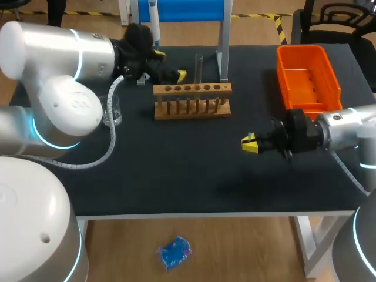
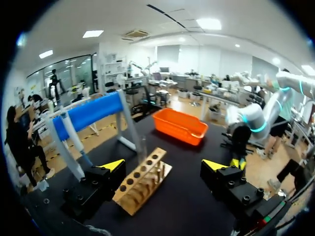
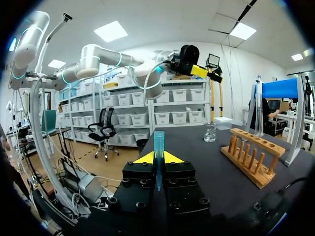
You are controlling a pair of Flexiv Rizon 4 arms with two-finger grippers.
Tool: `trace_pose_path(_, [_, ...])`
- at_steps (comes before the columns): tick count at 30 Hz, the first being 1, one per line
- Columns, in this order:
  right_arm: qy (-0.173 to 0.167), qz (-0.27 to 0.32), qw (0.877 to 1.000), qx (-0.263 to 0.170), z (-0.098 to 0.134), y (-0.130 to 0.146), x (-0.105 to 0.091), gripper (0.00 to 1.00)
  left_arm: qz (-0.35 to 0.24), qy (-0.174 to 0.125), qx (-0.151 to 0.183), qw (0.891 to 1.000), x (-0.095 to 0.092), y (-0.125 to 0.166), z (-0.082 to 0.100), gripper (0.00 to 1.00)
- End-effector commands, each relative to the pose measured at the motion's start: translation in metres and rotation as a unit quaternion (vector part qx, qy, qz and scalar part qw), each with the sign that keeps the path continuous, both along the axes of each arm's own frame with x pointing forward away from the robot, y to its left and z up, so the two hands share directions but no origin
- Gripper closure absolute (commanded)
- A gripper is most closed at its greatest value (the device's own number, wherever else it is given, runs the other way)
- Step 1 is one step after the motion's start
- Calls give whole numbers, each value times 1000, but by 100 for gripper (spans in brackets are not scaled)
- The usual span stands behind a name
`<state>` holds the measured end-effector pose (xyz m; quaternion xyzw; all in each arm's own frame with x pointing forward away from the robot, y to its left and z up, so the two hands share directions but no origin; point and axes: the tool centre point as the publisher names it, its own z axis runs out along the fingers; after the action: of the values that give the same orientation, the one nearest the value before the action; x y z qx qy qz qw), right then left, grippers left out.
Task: Invert the test tube, pick up the pipette, mount the tip to pipette, aspirate from beaker and dispense into the tube, eject the tip, return the pipette, and cap with the stopper.
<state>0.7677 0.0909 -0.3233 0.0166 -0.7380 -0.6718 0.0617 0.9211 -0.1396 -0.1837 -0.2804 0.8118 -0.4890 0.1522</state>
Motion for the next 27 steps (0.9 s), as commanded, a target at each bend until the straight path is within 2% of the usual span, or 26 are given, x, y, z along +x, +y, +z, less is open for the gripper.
trace_pose_path(1, [-1, -1, 1000, -1, 0, 0, -1, 100, 78, -5, -35, 996, 21, 0, -6, 0])
trace_pose_path(4, [-1, -1, 1000, -1, 0, 0, -1, 100, 124, -9, -71, 990, 38, 3, -3, 0])
trace_pose_path(7, [-1, -1, 1000, -1, 0, 0, -1, 100, 153, -28, -81, 984, 55, 1, -3, 0])
trace_pose_path(12, [-1, -1, 1000, -1, 0, 0, -1, 100, 221, -62, -109, 967, 89, 2, -2, 0])
trace_pose_path(13, [-1, -1, 1000, -1, 0, 0, -1, 100, 238, -63, -102, 964, 96, 1, -3, 0])
trace_pose_path(27, [-1, -1, 1000, -1, 0, 0, -1, 100, 238, -63, -102, 964, 96, 1, -3, 0])
